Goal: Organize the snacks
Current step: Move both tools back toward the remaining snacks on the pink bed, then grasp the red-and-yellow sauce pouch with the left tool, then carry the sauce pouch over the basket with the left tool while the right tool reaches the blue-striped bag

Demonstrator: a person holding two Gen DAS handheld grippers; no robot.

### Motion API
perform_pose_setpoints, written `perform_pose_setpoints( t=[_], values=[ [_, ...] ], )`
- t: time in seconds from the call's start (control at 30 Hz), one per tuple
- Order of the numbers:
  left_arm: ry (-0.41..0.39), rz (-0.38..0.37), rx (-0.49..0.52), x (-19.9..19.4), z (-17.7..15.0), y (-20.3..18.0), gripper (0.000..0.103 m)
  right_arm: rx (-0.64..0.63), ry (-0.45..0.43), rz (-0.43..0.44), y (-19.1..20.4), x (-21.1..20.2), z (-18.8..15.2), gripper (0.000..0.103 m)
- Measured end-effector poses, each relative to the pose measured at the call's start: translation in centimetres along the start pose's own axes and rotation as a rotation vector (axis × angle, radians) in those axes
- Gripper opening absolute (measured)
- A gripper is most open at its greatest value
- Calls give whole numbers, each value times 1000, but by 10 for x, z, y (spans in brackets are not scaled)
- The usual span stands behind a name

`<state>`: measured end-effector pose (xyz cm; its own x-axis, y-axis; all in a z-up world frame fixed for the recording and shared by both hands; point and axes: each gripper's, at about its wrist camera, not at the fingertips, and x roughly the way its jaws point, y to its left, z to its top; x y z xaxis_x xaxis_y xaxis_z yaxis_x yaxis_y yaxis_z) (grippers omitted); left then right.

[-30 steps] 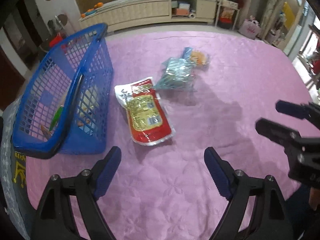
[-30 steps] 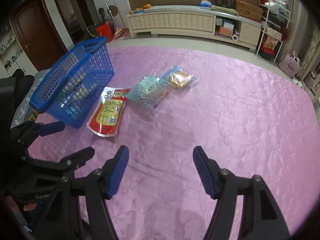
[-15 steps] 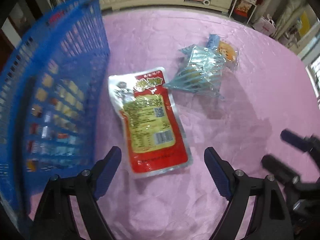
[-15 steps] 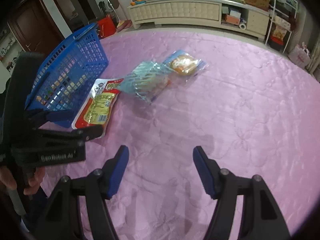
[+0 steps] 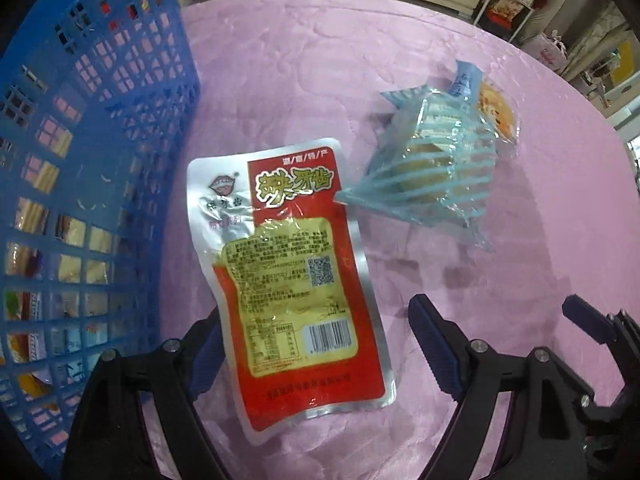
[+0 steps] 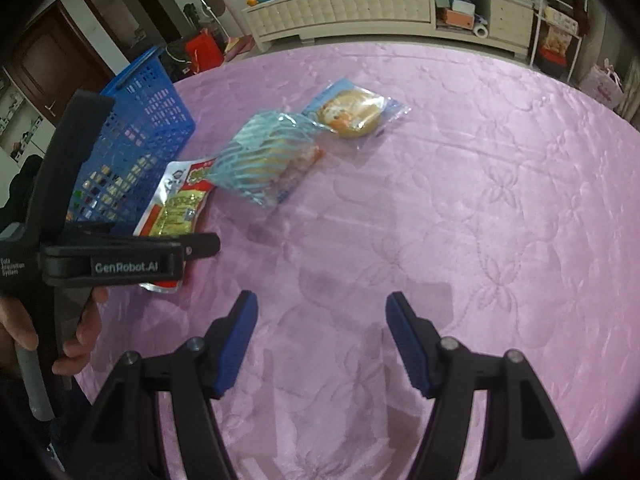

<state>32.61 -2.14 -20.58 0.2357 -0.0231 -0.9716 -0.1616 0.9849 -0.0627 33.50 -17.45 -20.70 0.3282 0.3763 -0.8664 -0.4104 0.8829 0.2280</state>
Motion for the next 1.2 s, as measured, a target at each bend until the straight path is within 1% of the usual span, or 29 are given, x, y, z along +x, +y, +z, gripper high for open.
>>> perform_pose_setpoints(
  t=[0.1,0.17,0.23,0.27,0.37,0.5,0.6,0.77,0.83,0.97,1.0,1.03,1.13,1.2],
  values=[
    [-21,21,2,3,6,-2,82,8,8,-3,-3,2,-1,71],
    [-35,39,15,3,5,-2,75,15,12,-5,-5,2,-2,71],
    [-48,36,13,2,9,-6,61,18,9,-10,-5,2,-2,71],
    [-45,23,7,1,8,-3,60,21,8,-13,-5,1,-2,71],
    [-59,-10,8,-5,6,3,52,37,10,-13,-8,-1,-2,71],
    [-77,-26,42,-19,-4,3,34,46,7,-11,-6,-9,-2,71],
    [-71,-41,64,-21,-11,0,32,36,6,-13,3,-12,-1,71],
    [-73,-80,56,-28,-22,3,30,9,0,-32,20,-21,-2,71],
    [-90,-93,74,-39,-25,-1,29,0,-7,-49,24,-27,-2,71],
    [-151,-113,118,-65,-32,-7,26,19,-29,-78,25,-43,4,71],
    [-156,-125,122,-64,-29,-15,24,23,-32,-81,26,-46,6,71],
    [-164,-138,128,-70,-30,-16,14,27,-35,-86,27,-49,8,71],
    [-193,-146,163,-84,-32,-17,8,25,-43,-106,32,-57,12,71],
    [-209,-161,173,-88,-34,-16,8,28,-44,-118,36,-61,14,71]
  ],
)
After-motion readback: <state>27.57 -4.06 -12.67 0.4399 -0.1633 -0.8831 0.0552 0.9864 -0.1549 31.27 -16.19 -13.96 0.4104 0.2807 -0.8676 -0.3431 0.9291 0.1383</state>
